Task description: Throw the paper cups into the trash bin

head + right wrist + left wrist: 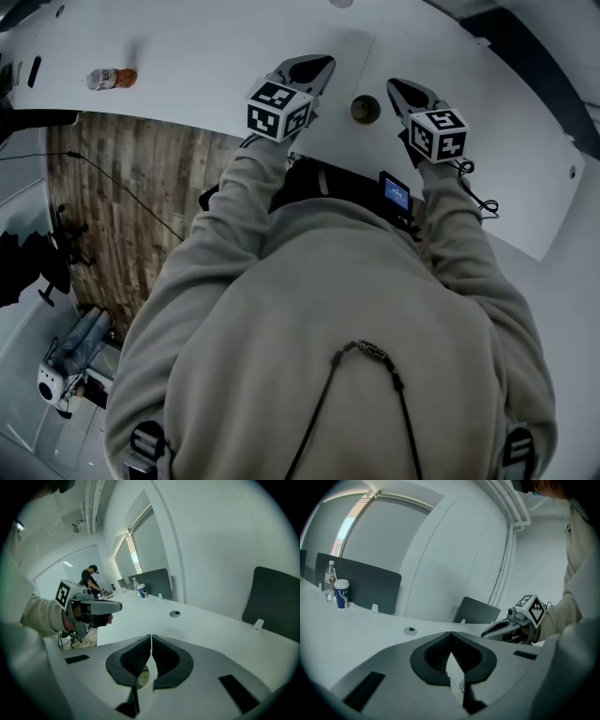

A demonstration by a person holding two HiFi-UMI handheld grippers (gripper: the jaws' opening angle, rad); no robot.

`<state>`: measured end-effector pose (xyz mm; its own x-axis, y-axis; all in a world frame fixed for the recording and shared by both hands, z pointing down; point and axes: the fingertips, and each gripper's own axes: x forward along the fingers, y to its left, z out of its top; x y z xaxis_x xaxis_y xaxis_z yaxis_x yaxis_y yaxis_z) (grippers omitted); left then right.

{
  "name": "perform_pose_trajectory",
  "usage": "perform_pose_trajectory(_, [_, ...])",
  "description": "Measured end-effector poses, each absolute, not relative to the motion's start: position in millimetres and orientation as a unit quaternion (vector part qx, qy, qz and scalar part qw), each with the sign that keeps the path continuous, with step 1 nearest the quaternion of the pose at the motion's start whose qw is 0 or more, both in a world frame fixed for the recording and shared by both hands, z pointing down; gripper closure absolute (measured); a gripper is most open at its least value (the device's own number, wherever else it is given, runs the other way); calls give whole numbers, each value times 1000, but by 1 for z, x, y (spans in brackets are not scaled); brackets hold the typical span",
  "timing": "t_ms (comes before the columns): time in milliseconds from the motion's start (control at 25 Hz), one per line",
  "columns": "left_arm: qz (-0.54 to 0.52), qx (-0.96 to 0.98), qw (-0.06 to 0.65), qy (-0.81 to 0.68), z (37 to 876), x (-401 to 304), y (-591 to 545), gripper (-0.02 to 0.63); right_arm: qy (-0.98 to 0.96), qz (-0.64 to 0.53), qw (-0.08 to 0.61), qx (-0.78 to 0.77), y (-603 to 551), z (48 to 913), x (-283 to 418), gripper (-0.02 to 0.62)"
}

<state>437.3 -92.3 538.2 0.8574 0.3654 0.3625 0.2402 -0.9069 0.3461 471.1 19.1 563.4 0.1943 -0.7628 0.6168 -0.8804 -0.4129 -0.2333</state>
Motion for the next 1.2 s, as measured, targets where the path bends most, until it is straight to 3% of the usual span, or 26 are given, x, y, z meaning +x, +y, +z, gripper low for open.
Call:
perform_pose_trajectory(320, [224,950,154,153,557,430,-83,603,-524,373,81,761,22,600,458,570])
perform_pose_trajectory(400, [228,949,155,153,561,427,-80,603,-519,377,88,762,26,608,456,526])
perform_pose_trajectory(640, [238,947,161,142,574,419,-86,603,-512,409,88,750,36,635,444,472])
perform_pose_trajectory(1200, [255,944,167,127,592,417,-89,603,-507,438,87,738,46,665,438,472])
